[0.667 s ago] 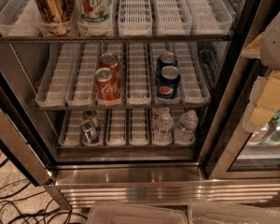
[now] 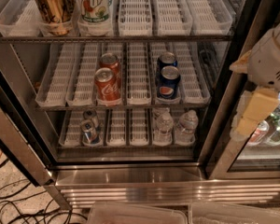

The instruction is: Pick water bottle from bottom shelf of fridge

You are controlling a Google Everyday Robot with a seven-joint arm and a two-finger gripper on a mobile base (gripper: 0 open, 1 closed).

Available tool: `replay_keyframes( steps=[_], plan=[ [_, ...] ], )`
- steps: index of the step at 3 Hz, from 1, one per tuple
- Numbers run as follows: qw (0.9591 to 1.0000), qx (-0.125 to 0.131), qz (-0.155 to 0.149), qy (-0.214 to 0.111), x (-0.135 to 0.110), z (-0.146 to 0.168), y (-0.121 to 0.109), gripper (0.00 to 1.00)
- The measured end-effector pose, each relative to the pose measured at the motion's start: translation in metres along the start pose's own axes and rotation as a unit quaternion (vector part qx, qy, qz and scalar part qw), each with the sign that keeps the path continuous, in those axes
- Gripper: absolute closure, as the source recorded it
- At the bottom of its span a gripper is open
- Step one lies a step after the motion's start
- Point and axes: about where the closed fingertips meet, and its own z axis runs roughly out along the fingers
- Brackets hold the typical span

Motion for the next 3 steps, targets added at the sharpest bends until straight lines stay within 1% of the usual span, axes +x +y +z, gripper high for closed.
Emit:
replay_keyframes(
  steps=[1, 2, 3],
  plan=[
    [0.9994, -0.009, 0.005, -0.032, 0.002, 0.043, 0.017, 0.00],
    [0.9983, -0.012, 0.017, -0.055, 0.004, 0.098, 0.042, 0.00],
    [0.9946, -0.021, 0.030, -0.097, 0.002, 0.151, 0.082, 0.00]
  ],
)
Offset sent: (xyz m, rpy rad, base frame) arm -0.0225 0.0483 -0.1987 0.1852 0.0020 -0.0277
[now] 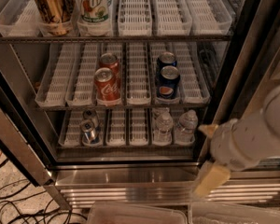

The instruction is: Pick water bottle from bottom shelf of fridge

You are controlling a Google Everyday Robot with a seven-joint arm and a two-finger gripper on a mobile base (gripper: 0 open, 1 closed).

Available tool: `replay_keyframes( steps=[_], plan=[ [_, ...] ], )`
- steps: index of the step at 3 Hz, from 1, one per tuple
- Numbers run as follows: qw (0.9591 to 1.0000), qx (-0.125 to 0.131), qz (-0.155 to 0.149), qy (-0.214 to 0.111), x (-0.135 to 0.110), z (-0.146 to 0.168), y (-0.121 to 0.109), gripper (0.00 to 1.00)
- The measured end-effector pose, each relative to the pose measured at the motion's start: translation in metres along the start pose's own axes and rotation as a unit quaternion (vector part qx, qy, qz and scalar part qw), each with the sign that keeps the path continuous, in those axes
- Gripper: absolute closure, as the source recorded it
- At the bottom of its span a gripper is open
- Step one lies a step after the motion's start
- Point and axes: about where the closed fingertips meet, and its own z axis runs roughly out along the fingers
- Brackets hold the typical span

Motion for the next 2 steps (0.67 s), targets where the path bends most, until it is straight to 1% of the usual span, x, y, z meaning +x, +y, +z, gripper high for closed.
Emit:
replay_keyframes(
  steps=[1, 2],
  plan=[
    [0.9968, 0.000, 0.017, -0.078, 0.000, 0.042, 0.031, 0.00],
    [0.9815, -0.023, 0.028, -0.188, -0.024, 0.063, 0.057, 0.00]
  ],
)
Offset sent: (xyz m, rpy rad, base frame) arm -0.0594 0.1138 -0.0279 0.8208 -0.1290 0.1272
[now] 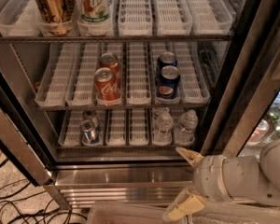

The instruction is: Pick water bottle from bottom shelf of fridge

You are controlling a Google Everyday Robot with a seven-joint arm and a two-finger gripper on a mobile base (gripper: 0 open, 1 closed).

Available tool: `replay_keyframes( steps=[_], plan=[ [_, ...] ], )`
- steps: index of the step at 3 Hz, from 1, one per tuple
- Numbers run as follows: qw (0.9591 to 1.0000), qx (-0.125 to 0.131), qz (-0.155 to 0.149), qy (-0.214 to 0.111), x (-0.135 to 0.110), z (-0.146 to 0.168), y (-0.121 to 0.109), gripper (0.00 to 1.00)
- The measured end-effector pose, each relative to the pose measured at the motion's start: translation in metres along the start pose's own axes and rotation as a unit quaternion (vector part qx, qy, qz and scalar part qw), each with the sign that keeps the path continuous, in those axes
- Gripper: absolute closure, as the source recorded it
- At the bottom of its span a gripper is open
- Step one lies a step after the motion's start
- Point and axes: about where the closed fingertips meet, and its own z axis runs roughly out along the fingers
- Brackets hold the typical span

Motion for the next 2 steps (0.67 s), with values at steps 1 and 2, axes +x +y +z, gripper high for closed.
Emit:
replay_keyframes(
  steps=[1, 2],
  plan=[
    [0.9988, 0.004, -0.004, -0.048, -0.0172, -0.0010, 0.0063, 0.00],
    [0.9989, 0.005, -0.005, -0.047, -0.0177, -0.0013, 0.0064, 0.00]
  ],
)
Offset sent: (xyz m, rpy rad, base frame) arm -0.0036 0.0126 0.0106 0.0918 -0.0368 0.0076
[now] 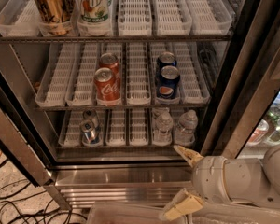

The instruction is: Pick water bottle from bottom shelf of fridge

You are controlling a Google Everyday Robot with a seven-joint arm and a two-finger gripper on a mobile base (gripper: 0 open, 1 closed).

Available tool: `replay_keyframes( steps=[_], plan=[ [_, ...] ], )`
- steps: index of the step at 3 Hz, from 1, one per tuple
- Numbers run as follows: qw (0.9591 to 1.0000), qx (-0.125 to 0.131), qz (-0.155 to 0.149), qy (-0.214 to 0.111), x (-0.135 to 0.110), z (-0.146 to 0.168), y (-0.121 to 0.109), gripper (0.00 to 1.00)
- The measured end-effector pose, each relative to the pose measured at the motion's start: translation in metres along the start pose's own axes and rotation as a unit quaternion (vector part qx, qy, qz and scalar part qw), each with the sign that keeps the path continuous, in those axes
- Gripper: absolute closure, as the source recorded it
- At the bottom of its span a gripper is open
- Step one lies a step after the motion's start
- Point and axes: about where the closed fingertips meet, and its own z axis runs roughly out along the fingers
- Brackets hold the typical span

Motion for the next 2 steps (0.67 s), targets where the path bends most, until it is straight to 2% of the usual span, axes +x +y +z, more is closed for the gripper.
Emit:
replay_keyframes(
  steps=[1, 2],
  plan=[
    [0.9989, 0.016, 0.017, -0.040, -0.002, 0.002, -0.007, 0.00],
    [0.9895, 0.072, 0.043, -0.118, -0.009, 0.007, -0.021, 0.00]
  ],
)
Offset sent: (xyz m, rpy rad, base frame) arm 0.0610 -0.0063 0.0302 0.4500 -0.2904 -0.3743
